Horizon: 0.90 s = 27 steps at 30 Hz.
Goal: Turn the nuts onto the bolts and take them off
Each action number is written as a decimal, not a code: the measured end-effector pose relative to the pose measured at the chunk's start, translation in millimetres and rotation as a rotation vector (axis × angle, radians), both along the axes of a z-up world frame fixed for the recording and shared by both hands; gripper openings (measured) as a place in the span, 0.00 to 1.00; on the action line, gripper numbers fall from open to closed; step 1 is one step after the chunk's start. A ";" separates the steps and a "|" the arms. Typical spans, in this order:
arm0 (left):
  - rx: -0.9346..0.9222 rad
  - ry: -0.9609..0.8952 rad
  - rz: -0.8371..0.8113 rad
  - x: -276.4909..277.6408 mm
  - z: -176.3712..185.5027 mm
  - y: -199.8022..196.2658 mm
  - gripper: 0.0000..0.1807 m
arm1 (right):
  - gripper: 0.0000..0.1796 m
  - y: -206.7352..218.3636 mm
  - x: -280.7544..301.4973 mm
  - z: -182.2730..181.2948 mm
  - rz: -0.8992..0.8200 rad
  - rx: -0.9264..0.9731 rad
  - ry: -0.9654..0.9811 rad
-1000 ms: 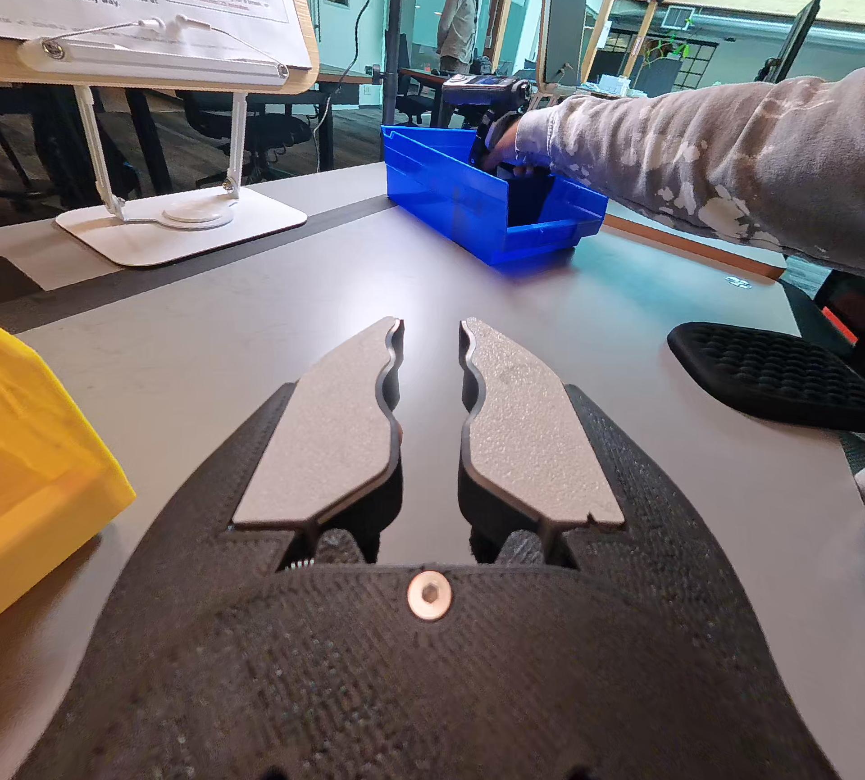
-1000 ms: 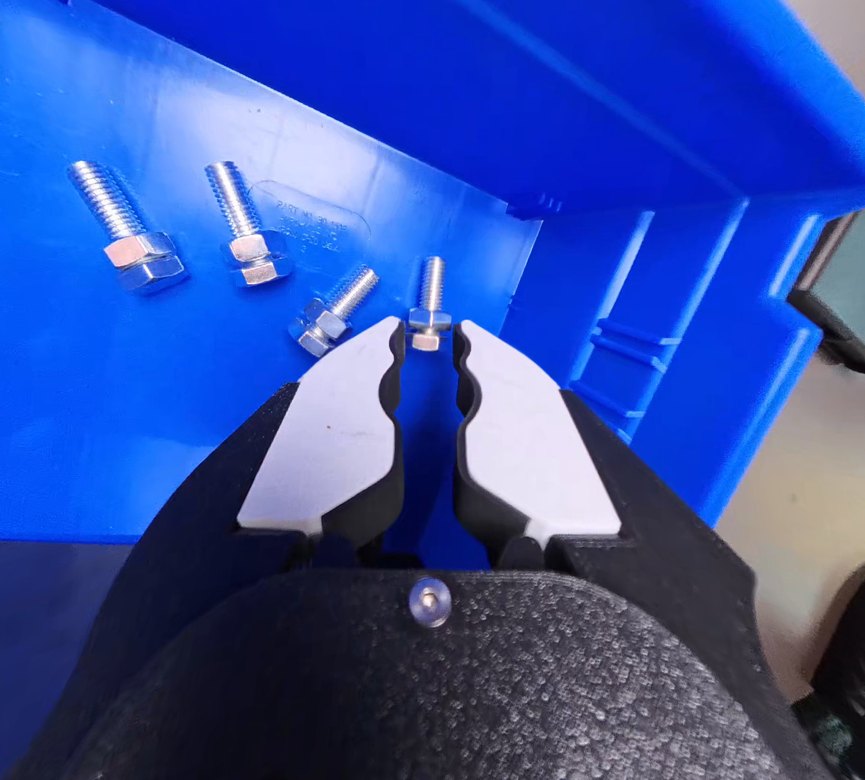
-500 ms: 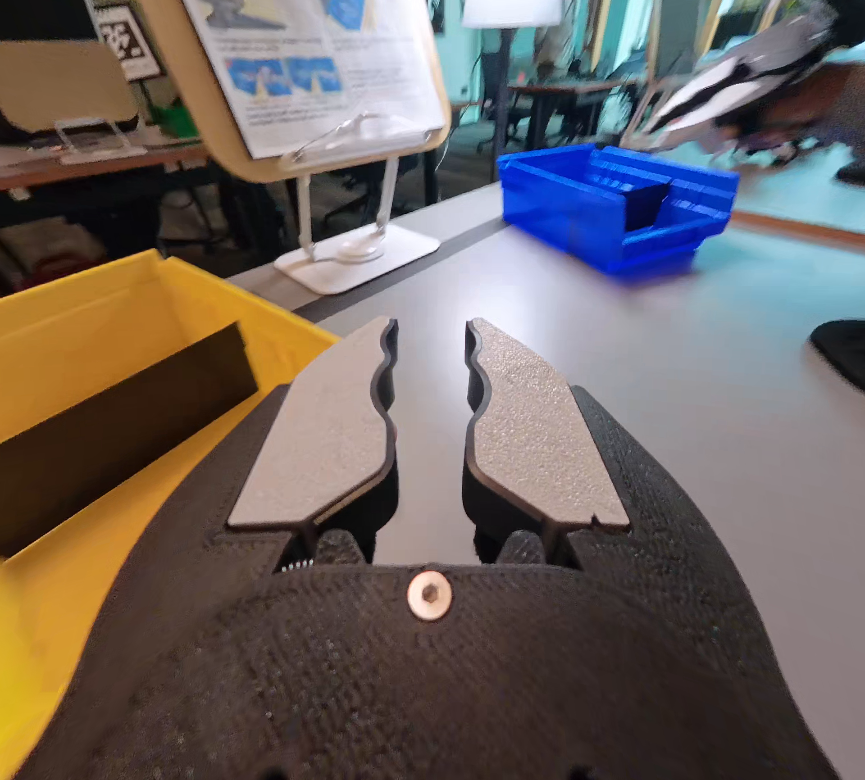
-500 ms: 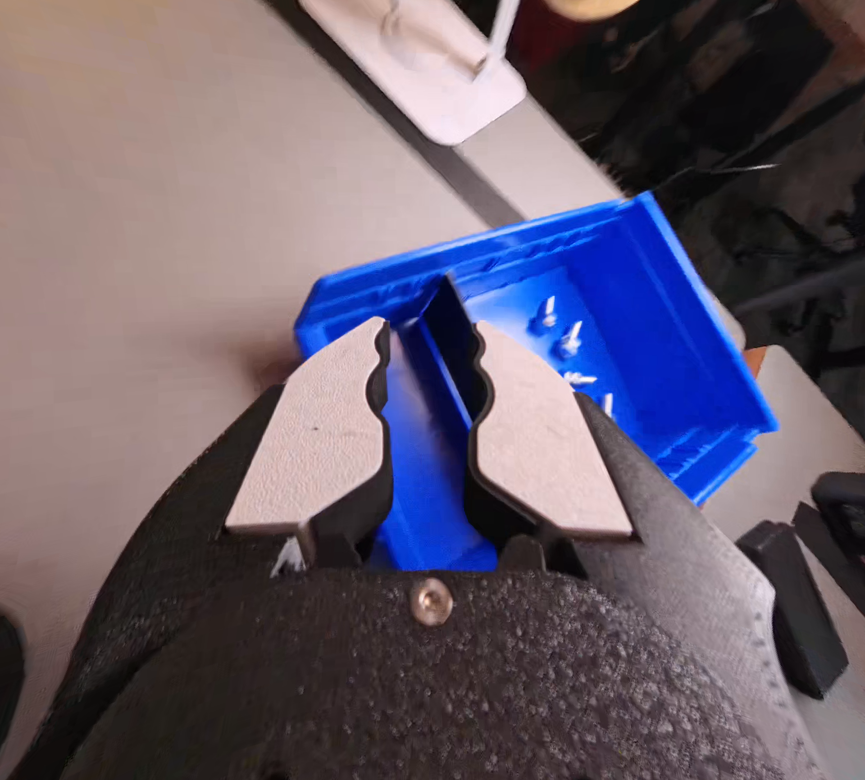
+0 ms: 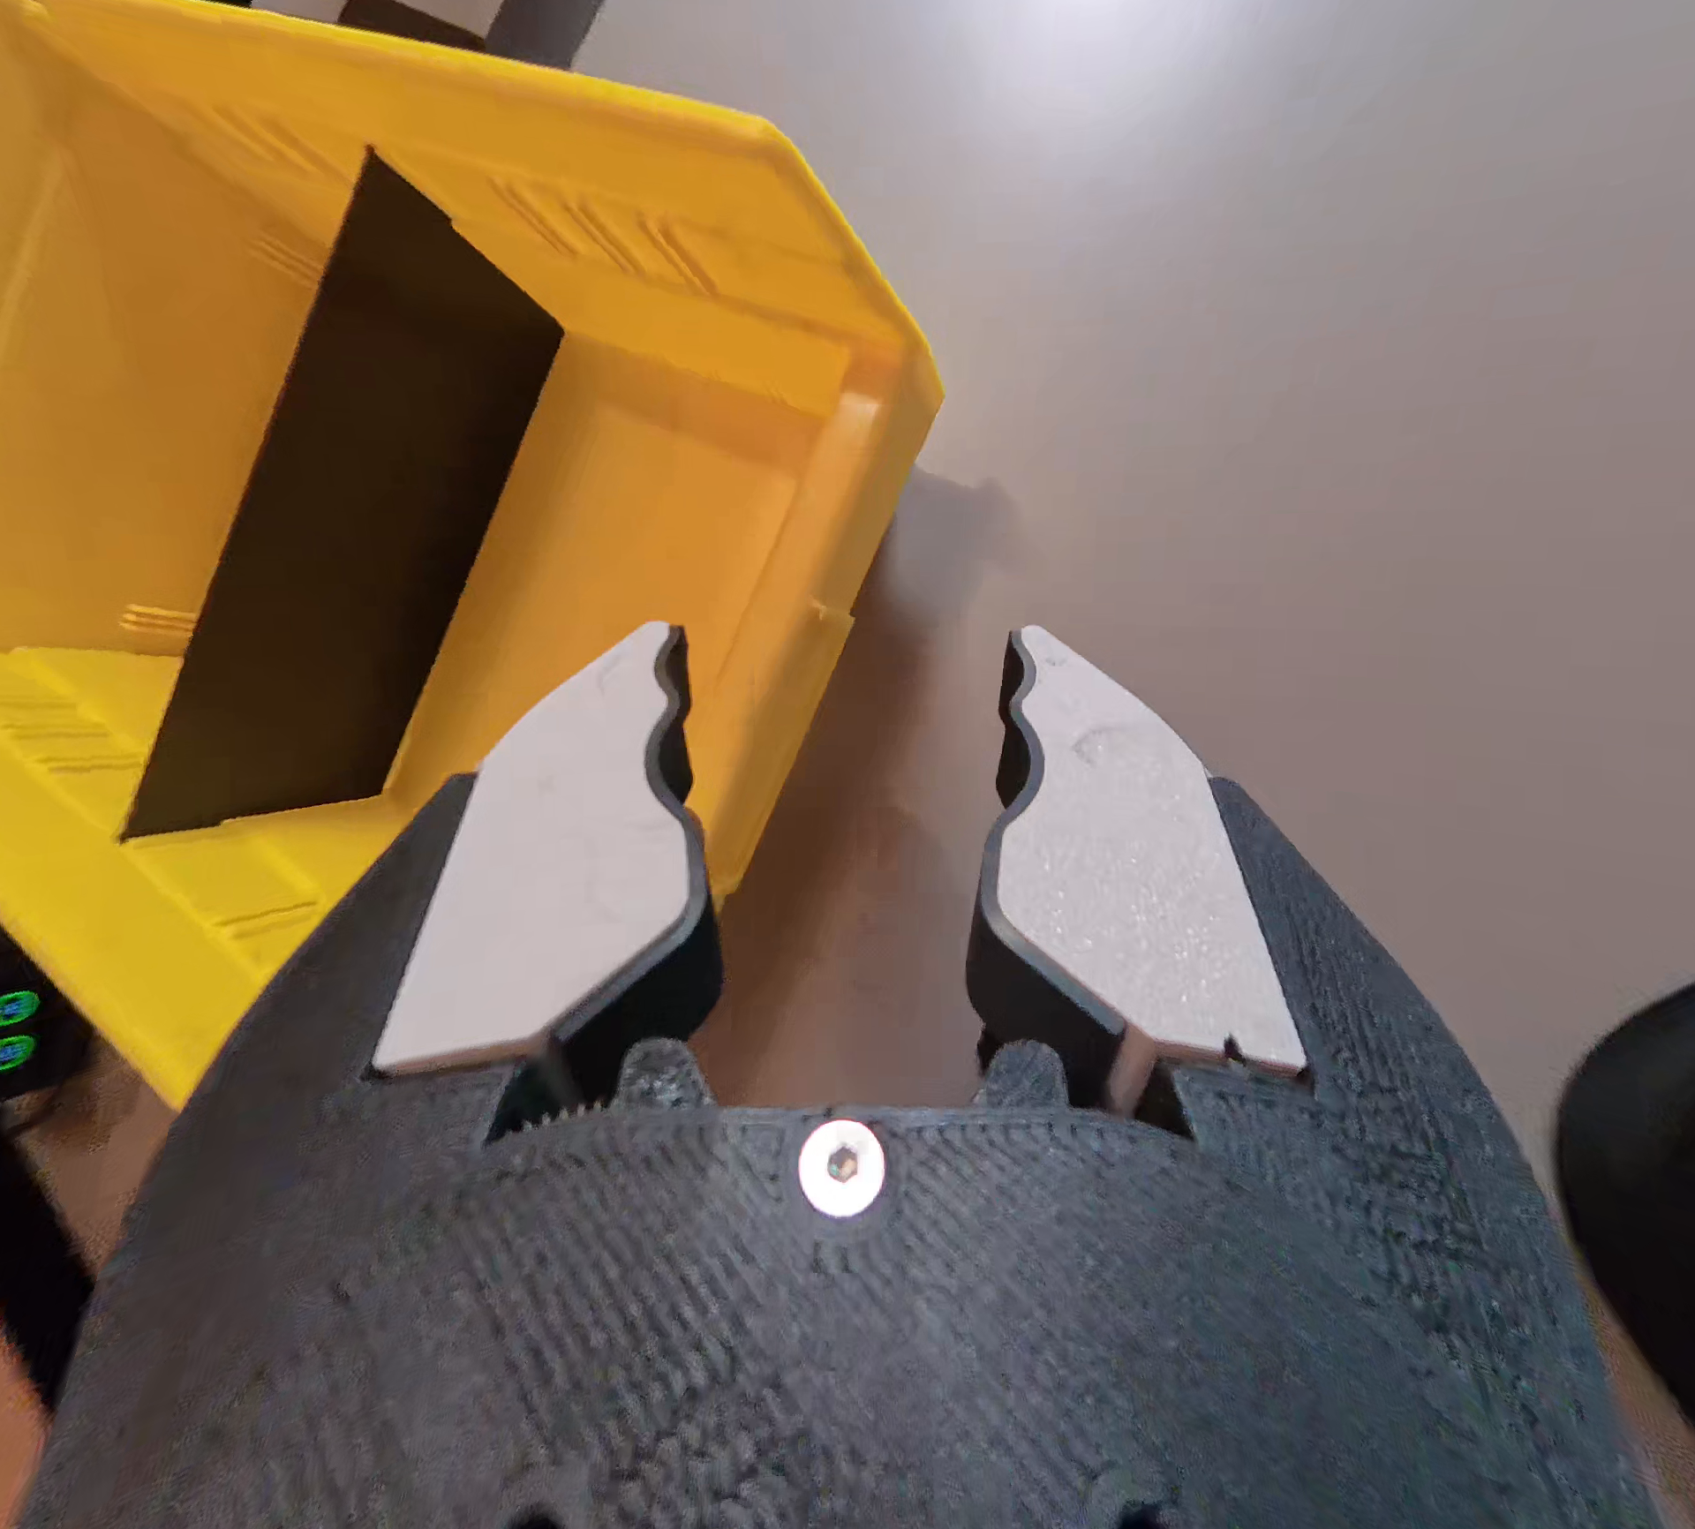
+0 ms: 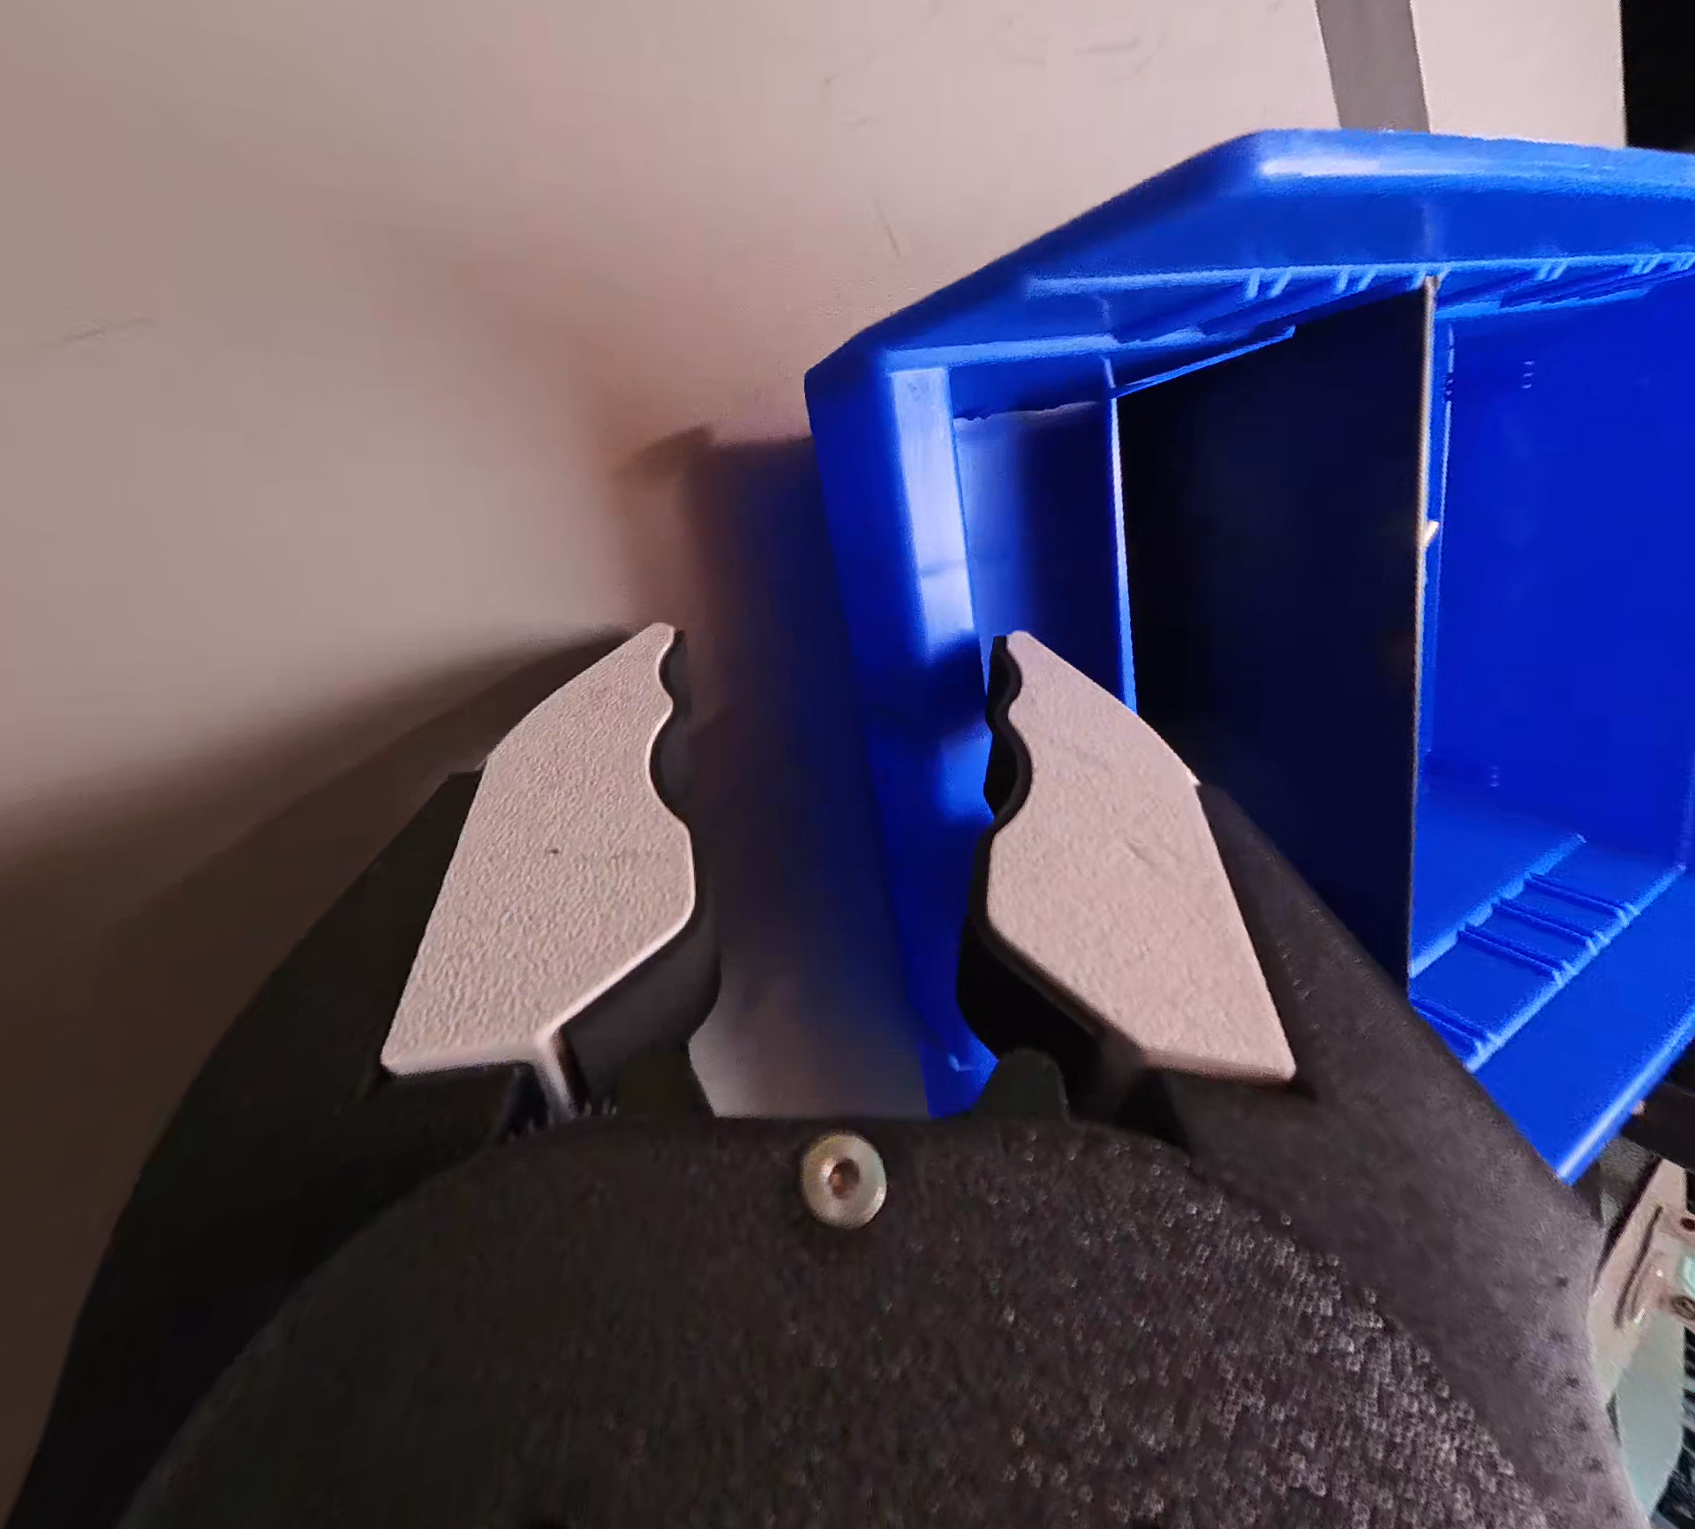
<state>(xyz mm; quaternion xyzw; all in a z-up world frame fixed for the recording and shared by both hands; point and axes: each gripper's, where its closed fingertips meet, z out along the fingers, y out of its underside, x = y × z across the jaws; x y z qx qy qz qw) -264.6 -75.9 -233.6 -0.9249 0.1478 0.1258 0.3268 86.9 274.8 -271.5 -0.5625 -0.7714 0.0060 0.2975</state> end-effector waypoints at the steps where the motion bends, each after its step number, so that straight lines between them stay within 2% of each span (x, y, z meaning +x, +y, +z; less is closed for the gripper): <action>1: -0.026 0.039 0.002 -4.6 -3.0 1.0 0.37 | 0.34 1.3 -1.1 -1.1 -0.004 0.004 -0.011; 7: -0.163 0.099 0.036 -29.3 -16.2 -1.3 0.38 | 0.31 14.5 8.1 -3.3 -0.019 0.071 -0.121; 11: -0.251 0.138 0.062 -51.2 -29.8 -16.5 0.39 | 0.26 18.8 11.8 0.3 -0.020 0.095 -0.101; 14: -0.230 0.141 0.052 -56.9 -40.1 -13.4 0.34 | 0.18 21.6 5.2 -5.7 0.013 0.130 -0.076; 17: -0.213 0.197 -0.022 -54.8 -51.5 -3.8 0.24 | 0.17 17.5 -7.0 -6.7 0.063 0.134 -0.029; 19: -0.177 0.247 -0.105 -42.4 -52.5 9.0 0.19 | 0.17 8.6 -14.7 -6.9 0.092 0.124 -0.009; 23: -0.153 0.307 -0.102 -20.6 -51.0 31.1 0.18 | 0.17 -23.3 -26.3 -6.6 0.148 0.136 0.008; 27: -0.121 0.314 -0.225 31.1 -50.6 55.6 0.18 | 0.18 -76.4 -31.6 -6.3 0.252 0.136 0.027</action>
